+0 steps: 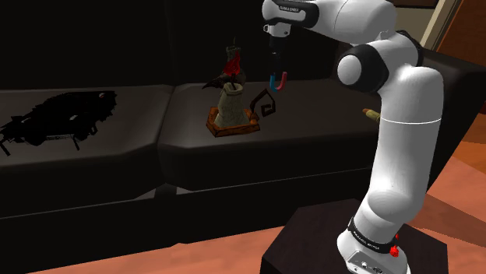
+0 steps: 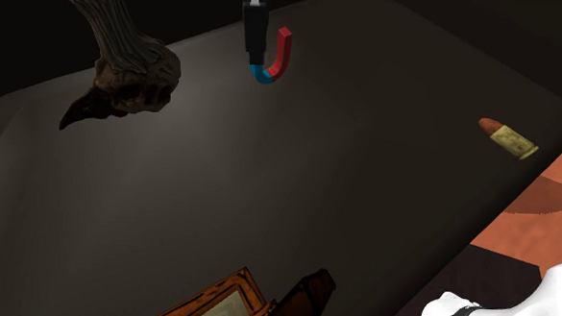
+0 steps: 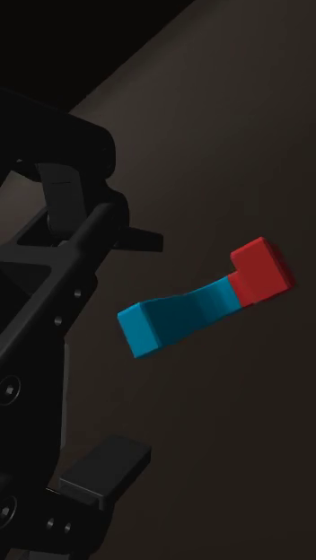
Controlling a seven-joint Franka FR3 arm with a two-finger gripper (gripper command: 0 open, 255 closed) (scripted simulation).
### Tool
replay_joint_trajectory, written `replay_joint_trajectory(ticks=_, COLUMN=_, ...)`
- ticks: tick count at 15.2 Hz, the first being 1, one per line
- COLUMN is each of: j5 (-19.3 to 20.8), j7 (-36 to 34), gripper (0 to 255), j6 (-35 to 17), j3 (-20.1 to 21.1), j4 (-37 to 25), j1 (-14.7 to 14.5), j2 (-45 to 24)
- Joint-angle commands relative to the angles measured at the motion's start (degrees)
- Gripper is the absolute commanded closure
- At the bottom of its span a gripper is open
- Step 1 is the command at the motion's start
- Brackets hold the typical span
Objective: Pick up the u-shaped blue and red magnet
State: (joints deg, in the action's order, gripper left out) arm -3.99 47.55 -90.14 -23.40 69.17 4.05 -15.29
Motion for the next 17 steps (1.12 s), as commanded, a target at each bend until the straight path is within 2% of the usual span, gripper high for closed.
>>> replay_joint_trajectory(ticks=1, j5=-1.07, j7=1.56, gripper=0, j6=0.62, j3=0.01, j4=-3.41, j1=1.07, j2=-2.75)
replay_joint_trajectory(ticks=7, j5=-0.03, j7=1.10, gripper=0, j6=-5.26, j3=0.13, j4=4.75, j1=-0.08, j2=-0.35)
replay_joint_trajectory(ticks=10, j5=0.05, j7=1.06, gripper=0, j6=-5.79, j3=0.14, j4=5.44, j1=-0.16, j2=-0.18)
replay_joint_trajectory(ticks=11, j5=0.03, j7=1.08, gripper=255, j6=-5.78, j3=0.14, j4=5.41, j1=-0.14, j2=-0.21)
replay_joint_trajectory(ticks=17, j5=0.03, j7=1.09, gripper=255, j6=-5.79, j3=0.14, j4=5.40, j1=-0.14, j2=-0.23)
